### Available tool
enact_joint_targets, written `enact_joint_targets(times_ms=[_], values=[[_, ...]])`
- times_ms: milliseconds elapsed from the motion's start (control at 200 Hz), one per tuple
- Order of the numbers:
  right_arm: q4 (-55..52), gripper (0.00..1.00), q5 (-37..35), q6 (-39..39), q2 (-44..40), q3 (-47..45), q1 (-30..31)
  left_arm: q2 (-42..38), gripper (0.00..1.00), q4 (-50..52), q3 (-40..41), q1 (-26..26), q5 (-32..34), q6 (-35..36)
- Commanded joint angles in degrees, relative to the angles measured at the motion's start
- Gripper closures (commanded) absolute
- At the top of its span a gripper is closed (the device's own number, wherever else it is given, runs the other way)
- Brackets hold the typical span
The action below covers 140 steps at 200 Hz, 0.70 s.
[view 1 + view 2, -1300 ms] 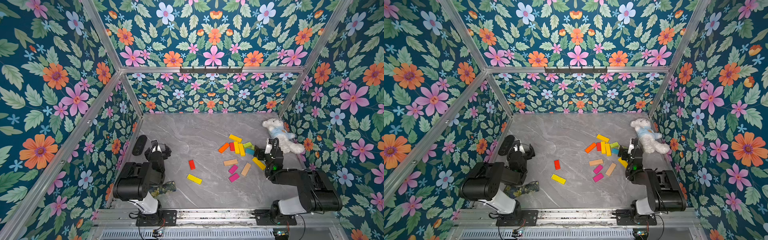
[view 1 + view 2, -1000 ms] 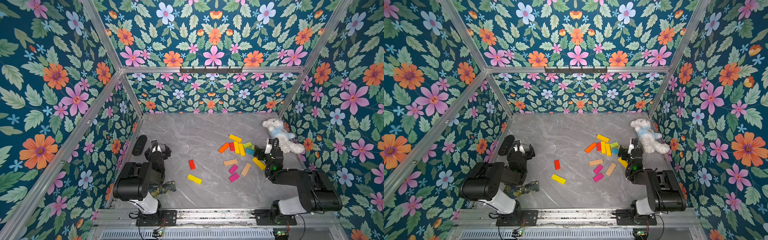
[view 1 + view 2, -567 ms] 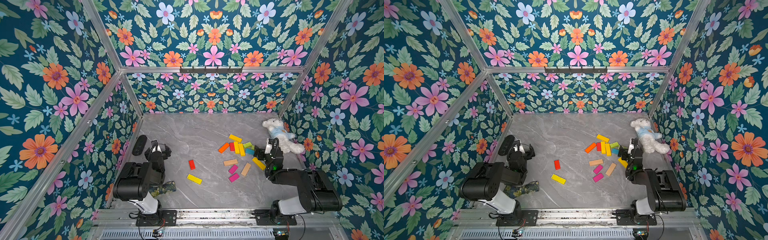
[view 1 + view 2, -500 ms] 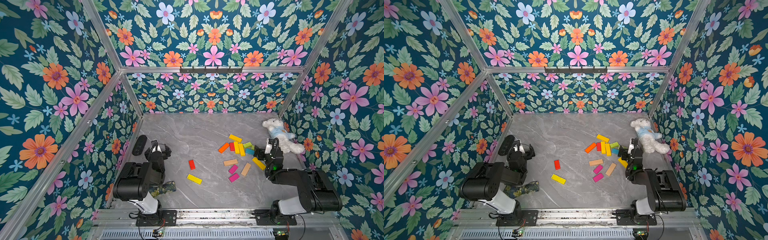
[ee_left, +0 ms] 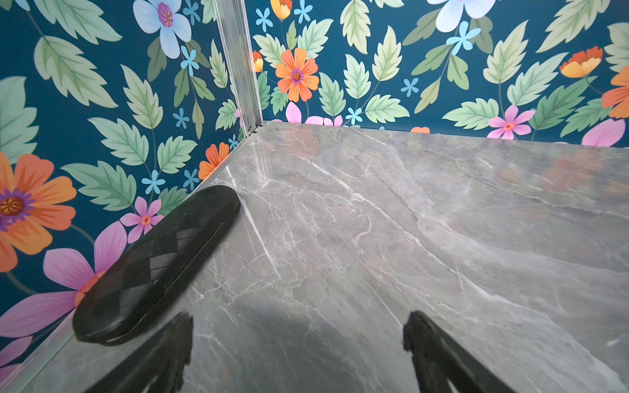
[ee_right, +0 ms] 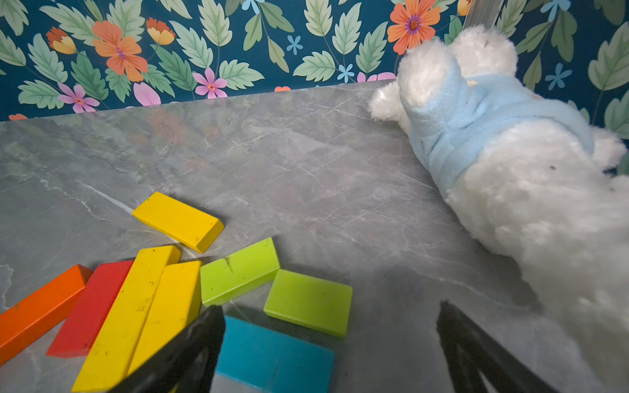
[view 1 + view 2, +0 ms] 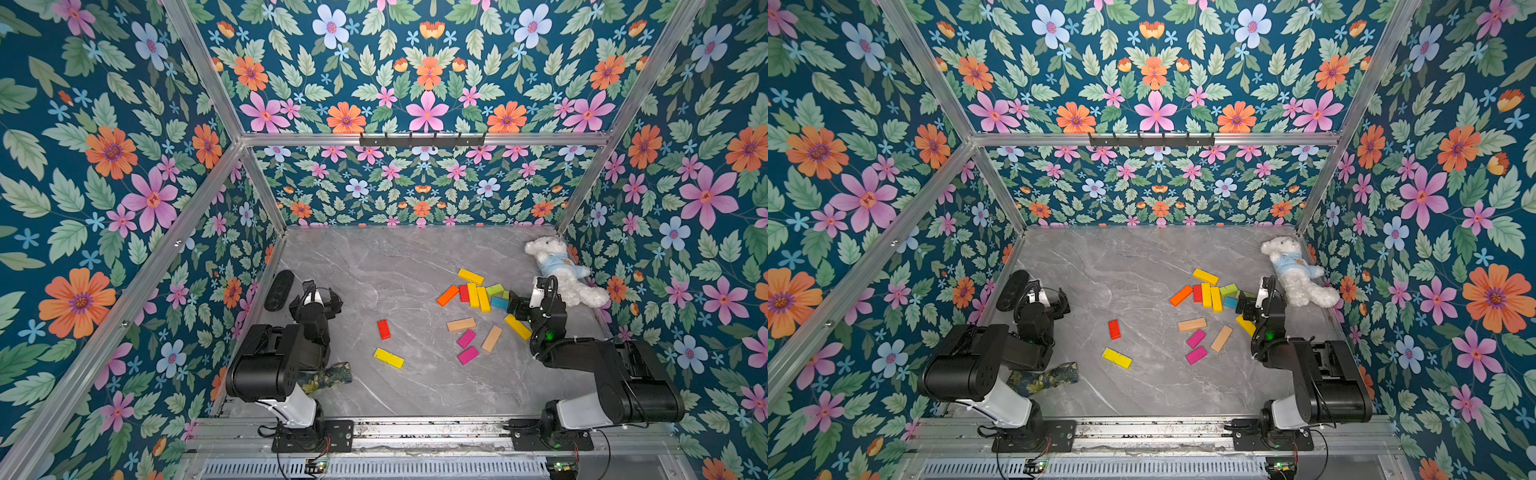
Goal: Assemble the letter h with building blocks
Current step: Pick up the building block from the center of the board.
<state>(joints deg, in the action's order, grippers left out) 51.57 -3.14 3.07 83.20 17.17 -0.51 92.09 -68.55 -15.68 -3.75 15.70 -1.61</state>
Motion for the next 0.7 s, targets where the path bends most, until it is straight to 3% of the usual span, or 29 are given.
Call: enact_joint_targets(times_ms=[0, 70, 155, 225, 330, 425, 490, 560, 610, 695], values=[[1.3, 0.01, 0.5, -0.1, 0.0, 0.4, -0.3, -0.2, 0.0, -3.2, 0.0, 0.1, 0.4, 0.3], [0.4, 0.01, 1.0, -0.9, -1.9, 0.2, -0.1, -0.4, 0.0, -4.4, 0.1, -0.1, 2.3, 0.5], [-8.5, 0.01, 0.5, -1.1, -7.7, 2.2, 0.4, -3.3, 0.0, -1.3, -0.2, -0.5, 2.6, 1.4], [-18.5, 0.01, -0.5, -0.4, -11.9, 5.2, 1.3, -8.2, 0.0, 7.7, -2.7, -3.3, 7.8, 2.7], [-29.2, 0.01, -6.5, 3.2, -15.3, 9.7, 4.5, -15.3, 0.0, 14.9, -6.3, -8.2, 12.5, 5.2], [-36.1, 0.01, -15.7, 5.2, -16.1, 14.2, 9.0, -21.0, 0.0, 17.4, -8.3, -11.4, 10.3, 4.8], [-39.3, 0.01, -21.6, 12.1, -15.7, 16.7, 9.5, -23.0, 0.0, 16.9, -9.7, -11.4, 5.8, -0.4], [-52.1, 0.01, -26.3, 30.8, -16.6, 20.5, 9.4, -23.0, 0.0, 16.6, -11.6, -11.4, 6.9, -9.0], [-59.7, 0.01, -26.6, 39.7, -18.0, 22.3, 9.3, -24.6, 0.0, 24.4, -13.9, -11.4, 9.0, -16.6], [-50.7, 0.05, -14.2, 37.0, -20.5, 18.6, 7.5, -27.5, 0.0, 38.9, -17.4, -11.2, 16.5, -31.4]])
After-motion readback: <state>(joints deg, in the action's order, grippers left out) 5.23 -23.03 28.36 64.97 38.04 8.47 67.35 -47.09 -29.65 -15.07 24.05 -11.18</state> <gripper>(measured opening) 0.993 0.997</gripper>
